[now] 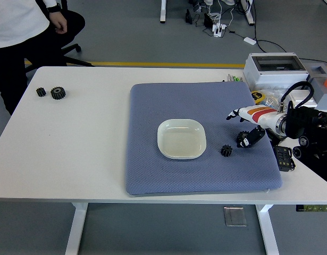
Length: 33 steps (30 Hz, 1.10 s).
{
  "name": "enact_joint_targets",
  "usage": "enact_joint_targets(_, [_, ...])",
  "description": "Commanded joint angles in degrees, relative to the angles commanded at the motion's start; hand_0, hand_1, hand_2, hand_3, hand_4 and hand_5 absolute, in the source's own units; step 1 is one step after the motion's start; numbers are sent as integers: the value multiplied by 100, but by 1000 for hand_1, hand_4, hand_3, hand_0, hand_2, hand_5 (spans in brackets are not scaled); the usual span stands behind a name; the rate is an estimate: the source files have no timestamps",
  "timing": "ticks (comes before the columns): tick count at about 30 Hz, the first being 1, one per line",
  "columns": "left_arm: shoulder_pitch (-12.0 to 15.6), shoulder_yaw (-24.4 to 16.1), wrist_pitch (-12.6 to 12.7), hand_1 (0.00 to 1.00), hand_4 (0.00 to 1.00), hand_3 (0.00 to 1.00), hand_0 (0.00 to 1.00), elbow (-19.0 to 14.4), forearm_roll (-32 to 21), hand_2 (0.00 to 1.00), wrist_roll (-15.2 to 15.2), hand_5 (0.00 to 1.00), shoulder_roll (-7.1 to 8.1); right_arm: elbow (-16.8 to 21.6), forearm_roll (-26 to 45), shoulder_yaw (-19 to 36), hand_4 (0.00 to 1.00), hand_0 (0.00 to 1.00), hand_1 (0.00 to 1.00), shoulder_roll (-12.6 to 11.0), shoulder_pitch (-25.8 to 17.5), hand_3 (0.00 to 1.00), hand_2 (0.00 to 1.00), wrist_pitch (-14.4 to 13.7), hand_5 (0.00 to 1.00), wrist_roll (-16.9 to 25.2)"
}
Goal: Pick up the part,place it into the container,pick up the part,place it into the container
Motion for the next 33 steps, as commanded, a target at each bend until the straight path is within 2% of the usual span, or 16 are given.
enact_joint_targets(9, [-20, -44, 15, 592, 646, 557, 620, 0, -8, 648, -14, 568, 1, -305, -59, -166, 920, 692, 721, 61, -47, 789, 840, -72, 255, 89])
enact_joint_targets(10, [-22, -51, 17, 590, 646, 557, 620, 0, -5, 649, -15, 568, -1, -327, -63, -167, 888, 685, 715, 64, -51, 734, 818, -86, 269, 102])
enact_joint_targets(15, [-33, -42, 16, 590, 646, 557, 620, 0, 3, 649, -7, 568, -5, -433, -45, -169, 888, 685, 715, 81, -84, 734, 818, -190, 269, 203])
enact_joint_targets(16, [-34, -44, 17, 590, 645, 556, 621, 0, 7, 647, -6, 569, -6, -443, -40, -171, 858, 670, 697, 84, -92, 676, 791, -216, 265, 225])
enact_joint_targets(21, [-47, -53, 24, 590, 645, 556, 621, 0, 17, 647, -5, 569, -10, -519, 46, -195, 858, 670, 697, 113, -112, 676, 791, -283, 265, 275])
enact_joint_targets(22, [-52, -57, 26, 590, 644, 557, 620, 0, 24, 648, -4, 568, -10, -536, 68, -211, 820, 657, 676, 118, -113, 609, 743, -285, 280, 277])
enact_joint_targets(33, [-72, -69, 28, 590, 644, 557, 618, 0, 52, 648, -9, 569, -9, -647, 161, -233, 813, 657, 667, 75, -183, 605, 732, -282, 296, 300])
